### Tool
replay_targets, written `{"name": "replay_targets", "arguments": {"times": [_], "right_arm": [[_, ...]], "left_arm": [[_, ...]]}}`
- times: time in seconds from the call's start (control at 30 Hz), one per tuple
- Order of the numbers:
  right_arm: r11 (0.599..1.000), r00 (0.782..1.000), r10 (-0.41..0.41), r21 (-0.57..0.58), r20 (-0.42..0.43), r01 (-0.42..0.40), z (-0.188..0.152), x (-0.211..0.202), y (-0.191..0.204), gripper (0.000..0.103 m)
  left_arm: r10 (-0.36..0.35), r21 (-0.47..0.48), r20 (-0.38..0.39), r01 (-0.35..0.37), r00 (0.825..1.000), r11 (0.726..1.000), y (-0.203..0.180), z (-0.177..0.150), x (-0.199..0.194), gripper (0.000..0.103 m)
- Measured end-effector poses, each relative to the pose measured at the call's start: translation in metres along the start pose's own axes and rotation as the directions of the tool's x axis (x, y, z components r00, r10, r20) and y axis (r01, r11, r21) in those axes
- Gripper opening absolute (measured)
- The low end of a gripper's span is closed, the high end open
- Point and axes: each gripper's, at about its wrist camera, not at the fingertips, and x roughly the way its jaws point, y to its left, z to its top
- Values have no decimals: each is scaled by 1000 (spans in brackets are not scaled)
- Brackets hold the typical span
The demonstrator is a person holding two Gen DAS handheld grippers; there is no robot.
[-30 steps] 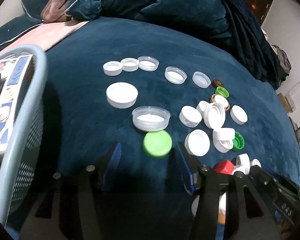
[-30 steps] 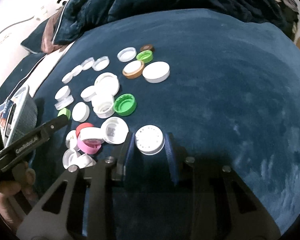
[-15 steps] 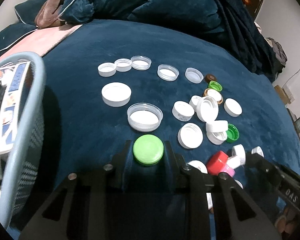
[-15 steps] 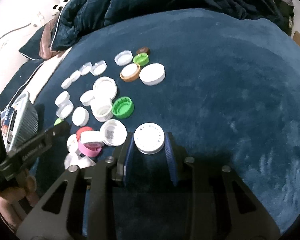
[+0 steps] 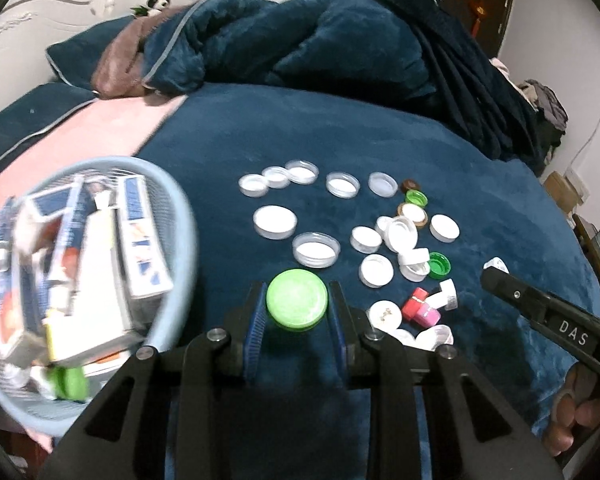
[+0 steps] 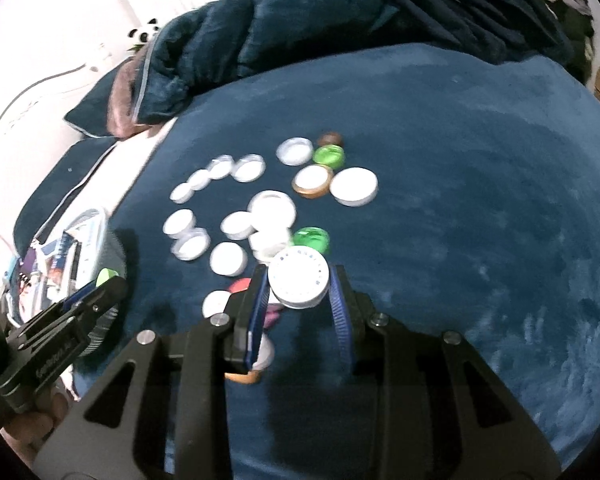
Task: Organize objects
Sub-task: 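Carry both caps over the basket and open both tools to drop them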
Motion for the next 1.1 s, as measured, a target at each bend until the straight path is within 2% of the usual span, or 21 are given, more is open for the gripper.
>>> {"name": "replay_targets", "arguments": {"times": [0.17, 0.33, 0.6, 0.9, 1.03, 1.1], "right_arm": [[998, 999, 48, -52, 3, -47, 1, -2, 32, 31], [990, 995, 102, -97, -8, -102, 0, 2, 67, 31], [960, 978, 201, -187, -50, -207, -9, 11, 131, 31], [905, 939, 317, -252, -135, -341, -24, 24, 193, 31], [874, 915, 357, -280, -186, -398, -34, 29, 217, 32], [856, 896, 389, -276, -215, -437, -39, 32, 224, 32]], "left_arm": [[38, -35, 37, -37, 999, 999, 27, -5, -31, 30], [68, -115, 74, -59, 995, 992, 67, -7, -60, 30], [107, -287, 100, -75, 989, 955, 132, -17, -88, 30], [150, -401, 91, -101, 984, 910, 182, -39, -96, 30], [158, -428, 74, -112, 985, 897, 196, -48, -95, 30], [153, -433, 65, -110, 986, 895, 200, -51, -93, 30]]}}
